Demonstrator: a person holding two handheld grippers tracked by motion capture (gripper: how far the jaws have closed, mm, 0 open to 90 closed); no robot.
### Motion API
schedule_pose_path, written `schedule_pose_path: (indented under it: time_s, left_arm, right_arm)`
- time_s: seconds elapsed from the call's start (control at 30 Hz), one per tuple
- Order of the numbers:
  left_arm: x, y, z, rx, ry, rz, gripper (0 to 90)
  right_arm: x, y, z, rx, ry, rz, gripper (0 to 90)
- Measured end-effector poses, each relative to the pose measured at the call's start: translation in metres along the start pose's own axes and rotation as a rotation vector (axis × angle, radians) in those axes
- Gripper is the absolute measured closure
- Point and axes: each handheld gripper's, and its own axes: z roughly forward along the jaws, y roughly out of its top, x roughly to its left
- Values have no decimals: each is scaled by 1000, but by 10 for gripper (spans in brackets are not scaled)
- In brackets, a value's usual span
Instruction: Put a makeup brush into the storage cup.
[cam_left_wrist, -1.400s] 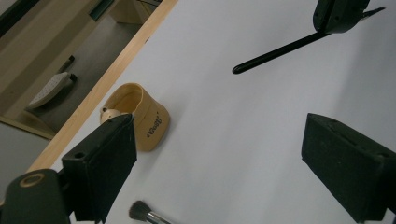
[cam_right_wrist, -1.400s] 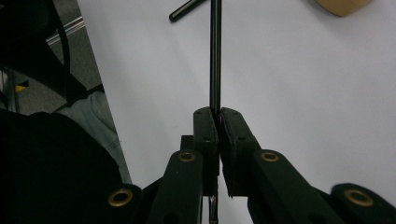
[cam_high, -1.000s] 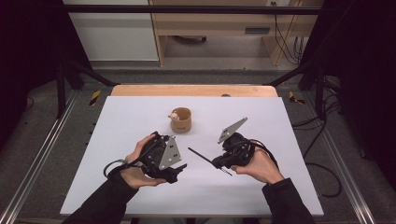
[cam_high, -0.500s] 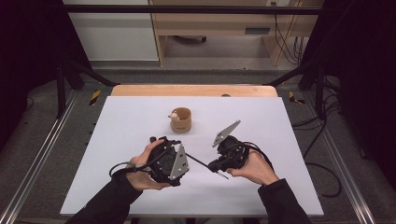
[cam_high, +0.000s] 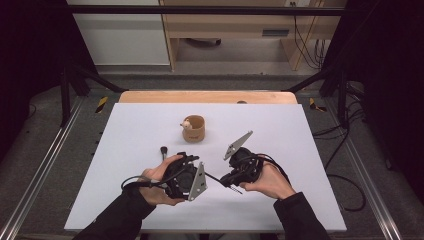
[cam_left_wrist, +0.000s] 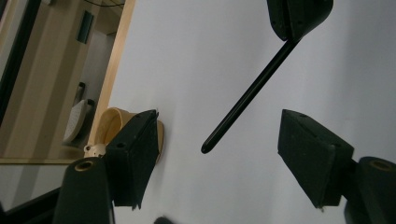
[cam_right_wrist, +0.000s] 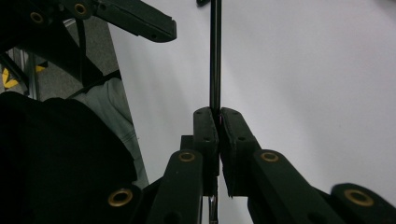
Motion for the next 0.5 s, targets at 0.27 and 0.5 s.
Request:
schedule_pose_path:
  time_s: [0.27,0.5]
  left_arm:
    - [-5,5,3,-1,4,78,378]
    - [-11,8,8,10,11,136,470]
  right_arm:
    - [2,1,3,8,12,3,857]
    - [3,1,5,14,16,7,858]
